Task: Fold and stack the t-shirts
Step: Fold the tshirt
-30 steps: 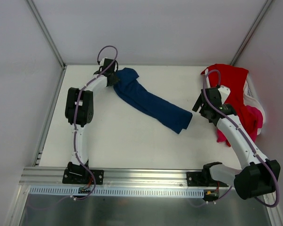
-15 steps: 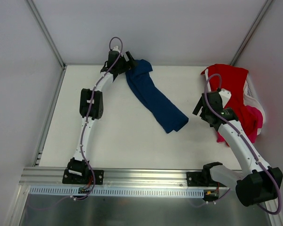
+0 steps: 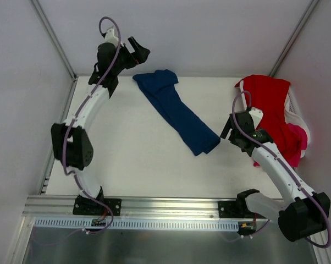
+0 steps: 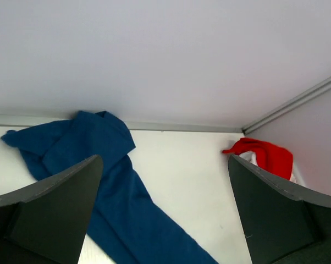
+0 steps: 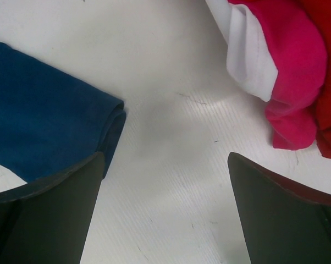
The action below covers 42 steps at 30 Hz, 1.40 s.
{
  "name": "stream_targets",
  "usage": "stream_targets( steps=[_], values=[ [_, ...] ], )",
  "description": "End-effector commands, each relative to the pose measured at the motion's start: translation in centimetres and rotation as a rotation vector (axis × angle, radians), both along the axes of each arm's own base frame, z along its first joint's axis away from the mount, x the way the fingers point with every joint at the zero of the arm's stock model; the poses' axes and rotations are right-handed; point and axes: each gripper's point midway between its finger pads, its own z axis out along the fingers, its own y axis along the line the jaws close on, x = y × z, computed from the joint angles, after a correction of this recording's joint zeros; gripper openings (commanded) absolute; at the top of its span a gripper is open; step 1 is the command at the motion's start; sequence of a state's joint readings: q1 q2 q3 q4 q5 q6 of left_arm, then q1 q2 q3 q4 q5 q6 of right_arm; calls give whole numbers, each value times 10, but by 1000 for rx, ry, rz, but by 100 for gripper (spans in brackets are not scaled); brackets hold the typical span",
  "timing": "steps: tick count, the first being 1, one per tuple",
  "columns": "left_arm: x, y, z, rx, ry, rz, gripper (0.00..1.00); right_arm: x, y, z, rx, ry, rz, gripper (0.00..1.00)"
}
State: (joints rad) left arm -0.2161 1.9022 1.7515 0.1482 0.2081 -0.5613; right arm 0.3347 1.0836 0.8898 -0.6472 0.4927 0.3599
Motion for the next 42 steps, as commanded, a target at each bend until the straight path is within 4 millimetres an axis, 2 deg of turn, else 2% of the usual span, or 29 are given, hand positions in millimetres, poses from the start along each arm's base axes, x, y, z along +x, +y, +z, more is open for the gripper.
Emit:
stream_targets(
  steps=[1,2,3,4,5,7,8,11,12,13,14,15,17,18,20,21,23,27,28,29,32,42],
  values=[
    [-51,36,-26,124,97,187,99,3,7,3,31,-44,1,100],
    [-72,35,-67,124,205,204,99,4,9,2,33,-44,7,99],
    [-85,35,-81,114,247,224,99,3,10,0,32,-36,11,99],
    [-102,33,-83,77,265,242,99,2,12,0,31,-35,16,99],
    [-125,20,-119,101,339,215,99,2,12,-1,31,-32,19,100],
    [-149,4,-143,84,400,205,99,2,15,-1,30,-32,27,100],
    [-171,-15,-169,102,458,164,99,2,13,1,26,-39,24,99],
    [-195,-44,-208,116,556,124,99,-1,13,0,25,-40,25,99],
    [-206,-63,-227,146,591,87,99,-2,13,1,27,-46,25,100],
    [-210,-72,-235,146,614,77,99,-4,13,-1,27,-42,27,99],
    [-211,-83,-234,142,615,57,99,-6,11,-1,25,-41,24,99],
    [-219,-97,-248,169,638,31,99,-8,10,1,26,-48,23,99],
    [-220,-114,-249,152,648,17,99,-14,5,-2,13,-42,11,100],
    [-226,-125,-257,156,665,5,99,-16,4,1,13,-54,9,99],
    [-223,-138,-254,147,660,-2,99,-21,-2,1,-4,-55,-4,99],
    [-231,-143,-266,169,692,-3,99,-22,-3,4,-2,-71,-2,99],
    [-229,-156,-262,160,684,-8,99,-26,-7,3,-14,-74,-11,99],
    [-228,-172,-285,193,718,33,99,-29,-10,3,-13,-86,-24,99],
    [-225,-182,-282,180,714,30,99,-30,-10,3,-12,-88,-23,99],
    [-225,-183,-295,196,737,39,99,-30,-11,2,-13,-85,-25,99],
    [-222,-188,-308,188,768,61,99,-32,-12,1,-21,-78,-29,100],
    [-209,-191,-327,210,765,118,99,-28,-12,-3,-33,-62,-37,99]
  ],
)
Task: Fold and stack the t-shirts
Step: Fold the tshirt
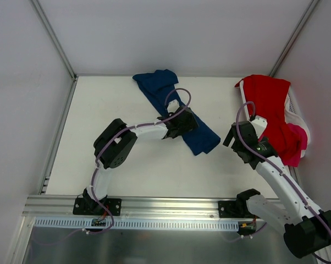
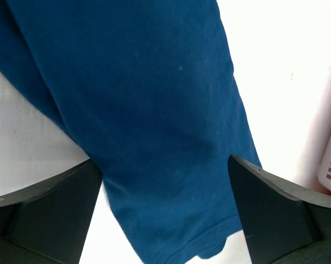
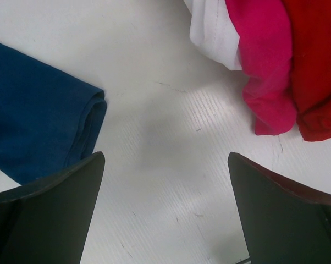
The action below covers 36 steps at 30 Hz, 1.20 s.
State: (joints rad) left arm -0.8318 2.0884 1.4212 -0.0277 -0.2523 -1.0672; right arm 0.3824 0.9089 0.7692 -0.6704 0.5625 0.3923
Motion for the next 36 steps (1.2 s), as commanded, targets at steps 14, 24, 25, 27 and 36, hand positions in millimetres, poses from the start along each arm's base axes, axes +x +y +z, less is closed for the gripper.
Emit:
stream_targets(
  steps=[14,24,25,27,36],
  values=[
    [-4,10,-58,139,91,23,13,6,-1,-7,-26,23,-20,99],
    [-18,21,-45,169,92,-126,0,7,2,-8,-13,28,-11,99],
    [-21,27,-44,176,93,-134,0,6,3,-9,-12,29,-8,100],
    [-33,45,-39,206,91,-160,0,8,6,-11,0,30,-3,99],
    [-87,135,-36,391,95,-173,0,16,23,-24,55,63,31,99]
  ],
)
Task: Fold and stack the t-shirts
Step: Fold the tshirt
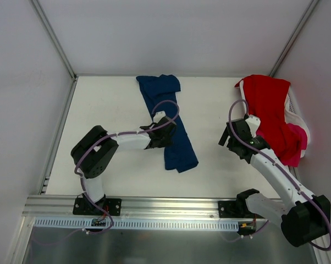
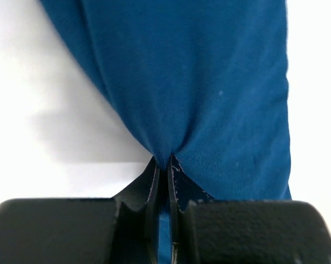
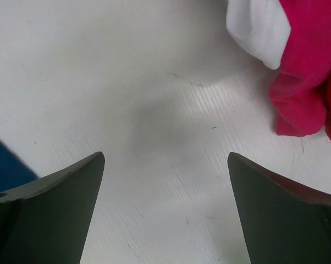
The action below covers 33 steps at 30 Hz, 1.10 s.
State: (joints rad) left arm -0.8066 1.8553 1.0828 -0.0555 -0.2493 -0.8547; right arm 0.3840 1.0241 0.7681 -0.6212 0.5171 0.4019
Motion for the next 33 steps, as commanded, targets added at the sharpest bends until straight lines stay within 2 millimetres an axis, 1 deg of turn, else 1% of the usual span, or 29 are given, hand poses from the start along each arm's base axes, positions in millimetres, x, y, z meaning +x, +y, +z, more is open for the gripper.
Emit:
stream_targets(
  steps=[1,2,3,4,5,6,7,9,10,13,14,15,16,17,18,19,20,22,23,26,27,28,29,30,31,32,33],
  values=[
    [-32,54,-14,191,54,-44,0,7,12,-2,42,-8,13,100],
    [-40,66,-19,221,69,-43,0,8,14,-1,44,-11,16,99],
    [-43,75,-14,238,61,-34,0,9,16,-2,47,-10,20,99],
    [-45,82,-13,255,58,-33,0,10,19,-3,52,-10,26,99],
    [-52,93,-17,281,70,-31,0,11,22,-4,63,-7,34,99],
    [-52,101,-11,293,48,-17,0,11,25,-5,69,-4,42,100],
    [-53,110,-10,310,46,-6,0,13,30,-7,74,-4,55,99],
    [-59,129,-9,336,44,11,0,13,40,-9,90,-1,83,99],
    [-62,140,-12,351,57,23,0,13,43,-11,87,7,91,100],
    [-63,154,-7,356,45,41,0,14,54,-12,93,13,111,99],
    [-66,163,-9,366,51,53,0,14,56,-15,90,22,116,99],
    [-65,166,-6,366,38,59,0,14,62,-14,91,20,132,99],
    [-65,170,-5,372,35,67,0,13,64,-16,87,29,138,100],
    [-67,173,-7,380,35,69,2,14,66,-16,81,26,137,99],
    [-66,173,-4,375,26,69,35,13,67,-19,74,35,136,99],
    [-66,173,-3,370,22,71,51,12,69,-20,69,39,142,99],
    [-65,171,-1,359,20,66,70,12,70,-20,68,42,142,99],
    [-63,167,4,343,12,64,99,11,71,-22,59,49,144,100],
    [-62,166,6,335,5,63,99,11,71,-22,54,51,145,99],
    [-56,158,23,301,-39,52,99,9,79,-21,59,49,157,100],
    [-54,156,35,281,-68,46,99,8,83,-20,70,44,158,100],
    [-55,155,42,269,-82,38,99,4,94,-20,76,44,187,99],
    [-55,155,53,244,-108,40,99,4,102,-18,85,38,205,99],
    [-59,155,56,234,-106,34,99,-2,120,-17,107,31,242,99],
    [-64,158,54,229,-101,32,99,-4,135,-18,131,41,273,100],
    [-68,158,60,200,-114,29,99,-8,149,-19,157,47,304,99],
    [-74,157,58,179,-101,26,99,-14,175,-18,200,32,363,99]
  ],
)
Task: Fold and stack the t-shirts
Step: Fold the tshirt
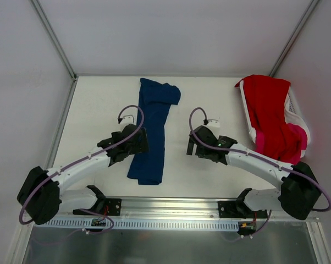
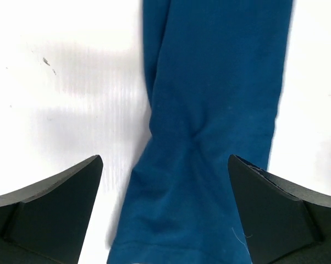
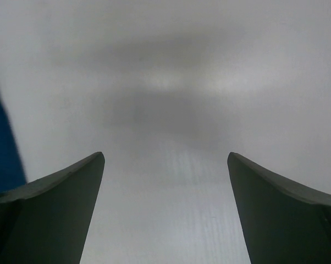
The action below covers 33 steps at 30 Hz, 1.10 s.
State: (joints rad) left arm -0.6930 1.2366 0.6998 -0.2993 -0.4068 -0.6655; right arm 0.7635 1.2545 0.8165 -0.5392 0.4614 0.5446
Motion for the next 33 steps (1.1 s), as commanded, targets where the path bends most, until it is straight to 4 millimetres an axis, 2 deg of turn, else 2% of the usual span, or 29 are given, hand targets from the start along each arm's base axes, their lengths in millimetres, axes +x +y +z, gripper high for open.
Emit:
stream_targets(
  steps=[1,2,3,5,6,8,9,11,12,16,22,23,24,27,33],
  values=[
    [-25,6,-3,-38,36,-33,99,-3,68,12,157,-36,91,99],
    [-30,6,-1,-77,29,-24,99,-9,83,12,194,-30,129,99],
    [-42,11,-12,-83,57,-20,98,-15,105,18,245,-54,178,100],
    [-56,7,-13,-165,73,-19,96,-24,123,17,309,-50,220,99],
    [-66,9,-23,-178,100,-18,95,-26,140,24,372,-72,250,99],
    [-81,2,-24,-245,122,-47,93,-36,156,23,442,-48,286,99],
    [-90,3,-34,-257,150,-41,92,-40,164,23,473,-44,308,99],
    [-103,-1,-38,-292,176,-63,90,-47,169,19,486,-20,321,100],
    [-111,2,-47,-297,204,-49,88,-50,171,12,474,-4,327,100],
    [-128,3,-60,-336,245,-26,85,-61,183,-3,486,77,367,99],
    [-133,-7,-56,-374,247,-12,82,-80,206,-28,541,190,409,88],
    [-133,-9,-56,-375,253,-9,81,-83,210,-28,545,194,419,80],
    [-132,-12,-52,-378,246,-10,82,-86,211,-29,547,202,420,76],
    [-136,-21,-51,-347,259,-39,81,-91,213,-36,536,220,423,69],
    [-138,-29,-53,-289,270,-46,80,-96,205,-43,510,243,413,66]
  ],
)
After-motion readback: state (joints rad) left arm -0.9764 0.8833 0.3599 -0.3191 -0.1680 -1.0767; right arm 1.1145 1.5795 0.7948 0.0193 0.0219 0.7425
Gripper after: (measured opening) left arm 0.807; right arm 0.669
